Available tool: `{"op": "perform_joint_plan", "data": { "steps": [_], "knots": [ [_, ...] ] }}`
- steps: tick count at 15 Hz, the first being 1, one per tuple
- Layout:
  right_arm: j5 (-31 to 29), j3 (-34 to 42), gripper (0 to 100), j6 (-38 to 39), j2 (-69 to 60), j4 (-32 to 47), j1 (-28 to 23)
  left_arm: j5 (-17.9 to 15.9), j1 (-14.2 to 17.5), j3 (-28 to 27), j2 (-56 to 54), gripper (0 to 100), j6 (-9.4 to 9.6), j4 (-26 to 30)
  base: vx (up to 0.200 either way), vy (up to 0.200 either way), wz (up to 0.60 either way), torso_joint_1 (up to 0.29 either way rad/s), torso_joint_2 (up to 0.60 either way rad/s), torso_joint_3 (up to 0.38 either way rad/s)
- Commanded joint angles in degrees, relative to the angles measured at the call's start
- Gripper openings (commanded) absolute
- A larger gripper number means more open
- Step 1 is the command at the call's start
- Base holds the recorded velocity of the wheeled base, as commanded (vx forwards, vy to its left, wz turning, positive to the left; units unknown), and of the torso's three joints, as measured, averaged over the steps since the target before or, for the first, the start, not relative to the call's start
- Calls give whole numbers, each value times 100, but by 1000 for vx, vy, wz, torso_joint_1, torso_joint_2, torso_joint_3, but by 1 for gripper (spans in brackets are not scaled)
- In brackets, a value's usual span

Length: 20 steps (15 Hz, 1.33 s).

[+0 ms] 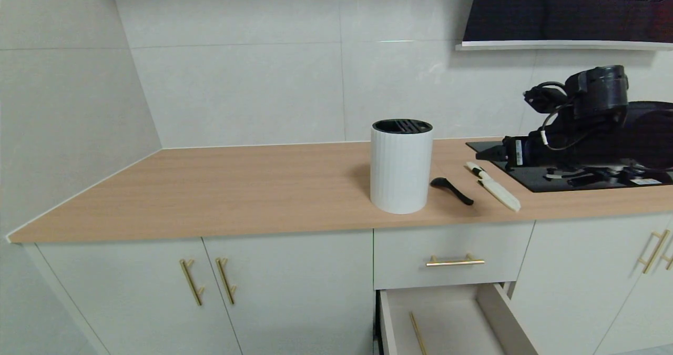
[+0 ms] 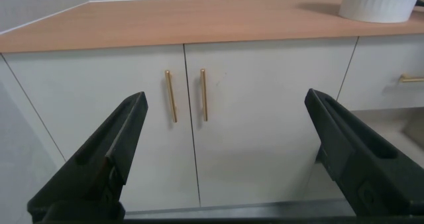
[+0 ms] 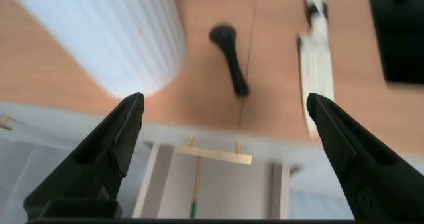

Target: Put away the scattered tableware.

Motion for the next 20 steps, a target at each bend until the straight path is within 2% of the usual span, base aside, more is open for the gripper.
{"op": "perform_joint_plan", "data": {
  "steps": [1,4,9,12,16,20],
  "knots": [
    [357,-645,100,-299,1164,-101,-189,0,-2,0,0,100,-1,0,0,0,0,0,0,0],
    [647,-627,100,-651,1780,-550,-189,0,7,0,0,100,-1,0,0,0,0,0,0,0],
    [683,-645,100,-695,2509,-1385,-189,0,-2,0,0,100,-1,0,0,0,0,0,0,0],
    [894,-768,100,-677,2738,-1446,-259,0,7,0,0,100,-1,0,0,0,0,0,0,0],
    [876,-882,100,-642,2984,-1903,-268,0,-2,0,0,100,-1,0,0,0,0,0,0,0],
    [876,-908,100,-616,3054,-1912,-286,0,-2,0,0,100,-1,0,0,0,0,0,0,0]
  ]
}}
